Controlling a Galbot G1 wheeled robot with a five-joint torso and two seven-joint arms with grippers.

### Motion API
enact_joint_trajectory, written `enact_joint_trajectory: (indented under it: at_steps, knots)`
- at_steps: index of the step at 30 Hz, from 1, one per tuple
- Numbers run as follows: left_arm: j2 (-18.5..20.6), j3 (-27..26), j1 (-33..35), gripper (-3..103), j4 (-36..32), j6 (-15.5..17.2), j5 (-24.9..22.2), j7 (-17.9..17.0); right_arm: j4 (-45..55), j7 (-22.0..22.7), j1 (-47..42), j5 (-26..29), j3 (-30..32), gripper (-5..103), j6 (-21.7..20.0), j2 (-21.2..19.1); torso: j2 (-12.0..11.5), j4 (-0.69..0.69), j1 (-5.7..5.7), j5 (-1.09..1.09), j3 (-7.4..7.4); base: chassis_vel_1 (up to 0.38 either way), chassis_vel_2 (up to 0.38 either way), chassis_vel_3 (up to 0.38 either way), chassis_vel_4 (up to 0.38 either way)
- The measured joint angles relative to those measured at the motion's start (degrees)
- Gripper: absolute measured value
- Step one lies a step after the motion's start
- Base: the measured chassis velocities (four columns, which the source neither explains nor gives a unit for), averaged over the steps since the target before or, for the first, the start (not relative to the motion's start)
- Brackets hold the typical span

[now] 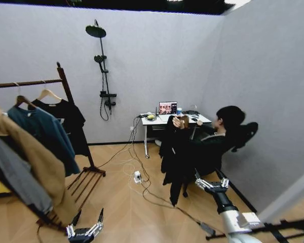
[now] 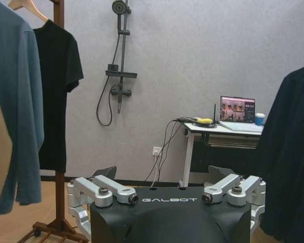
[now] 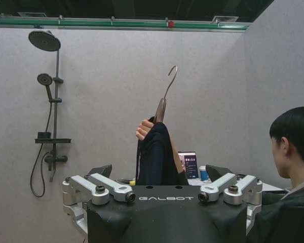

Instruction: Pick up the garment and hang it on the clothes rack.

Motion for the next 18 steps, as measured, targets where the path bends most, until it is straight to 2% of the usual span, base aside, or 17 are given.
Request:
enact_joint_trajectory:
  at_steps: [1, 3, 4, 5, 7, 8, 9, 10, 11, 13, 14, 15, 16, 18]
  knots:
    - [0.0, 0.0, 0.0, 100, 0.0, 0.0, 0.0, 0.0, 0.6, 0.6, 0.1, 0.0, 0.3, 100, -0.5, -0.2, 0.0, 0.01, -0.02, -0.15, -0.02, -0.361, 0.352, 0.382, -0.337]
    - [0.0, 0.0, 0.0, 100, 0.0, 0.0, 0.0, 0.0, 1.4, 1.3, 0.3, 0.2, 0.6, 100, -0.8, -0.7, 0.0, -0.04, -0.03, -0.17, -0.02, -0.356, 0.333, 0.366, -0.343]
    - [0.0, 0.0, 0.0, 100, 0.0, 0.0, 0.0, 0.0, 2.0, 1.8, 0.6, 1.3, 0.7, 100, -1.3, -1.4, 0.0, 0.02, -0.02, 0.0, -0.01, -0.315, 0.357, 0.35, -0.345]
    - [0.0, 0.0, 0.0, 100, 0.0, 0.0, 0.0, 0.0, 2.0, 1.8, 0.6, 1.3, 0.7, 100, -1.3, -1.4, 0.0, 0.02, -0.02, 0.0, -0.01, -0.315, 0.357, 0.35, -0.345]
    - [0.0, 0.0, 0.0, 100, 0.0, 0.0, 0.0, 0.0, 4.3, 3.0, 2.2, 6.0, 1.6, 100, -3.8, -4.3, 0.0, -0.04, -0.01, -0.19, -0.02, -0.351, 0.307, 0.317, -0.328]
    - [0.0, 0.0, 0.0, 100, 0.0, 0.0, 0.0, 0.0, 4.3, 3.0, 2.2, 6.0, 1.6, 100, -3.8, -4.3, 0.0, -0.04, -0.01, -0.19, -0.02, -0.351, 0.29, 0.307, -0.311]
    - [0.0, 0.0, 0.0, 100, 0.0, 0.0, 0.0, 0.0, 4.7, 3.7, 3.3, 8.3, 2.2, 100, -5.2, -6.0, 0.0, 0.01, 0.04, -0.05, 0.01, -0.241, 0.25, 0.211, -0.243]
    - [0.0, 0.0, 0.0, 100, 0.0, 0.0, 0.0, 0.0, 5.0, 4.4, 4.5, 10.5, 2.7, 100, -6.7, -7.6, 0.0, 0.08, 0.07, -0.03, 0.02, -0.156, 0.25, 0.119, -0.014]
    - [0.0, 0.0, 0.0, 100, 0.0, 0.0, 0.0, 0.0, 5.0, 4.4, 4.5, 10.5, 2.7, 100, -6.7, -7.6, 0.0, 0.08, 0.07, -0.03, 0.02, -0.156, 0.25, 0.119, -0.014]
    - [0.0, 0.0, 0.0, 100, 0.0, 0.0, 0.0, 0.0, 5.2, 5.3, 6.5, 13.3, 3.3, 100, -8.5, -9.7, 0.0, -0.05, 0.06, -0.12, 0.01, -0.165, 0.129, 0.119, -0.043]
    - [0.0, 0.0, 0.0, 100, 0.0, 0.0, 0.0, 0.0, 5.1, 6.4, 8.6, 15.3, 3.7, 100, -9.9, -11.7, 0.0, -0.04, 0.02, -0.16, -0.01, -0.06, 0.052, 0.01, -0.071]
    - [0.0, 0.0, 0.0, 100, 0.0, 0.0, 0.0, 0.0, 4.9, 6.7, 9.6, 16.0, 3.8, 100, -10.5, -12.5, 0.0, -0.03, 0.02, -0.09, 0.0, -0.06, 0.052, -0.016, -0.086]
    - [0.0, 0.0, 0.0, 100, 0.0, 0.0, 0.0, 0.0, 2.4, 8.2, 14.9, 18.8, 3.4, 100, -12.7, -16.4, 0.1, 0.01, -0.1, -0.12, -0.04, 0.071, -0.053, -0.042, 0.06]
    - [0.0, 0.0, 0.0, 100, 0.0, 0.0, 0.0, 0.0, 1.0, 8.4, 16.9, 19.2, 3.1, 100, -13.1, -17.5, 0.1, -0.01, -0.11, -0.06, -0.04, 0.074, -0.053, -0.052, 0.071]
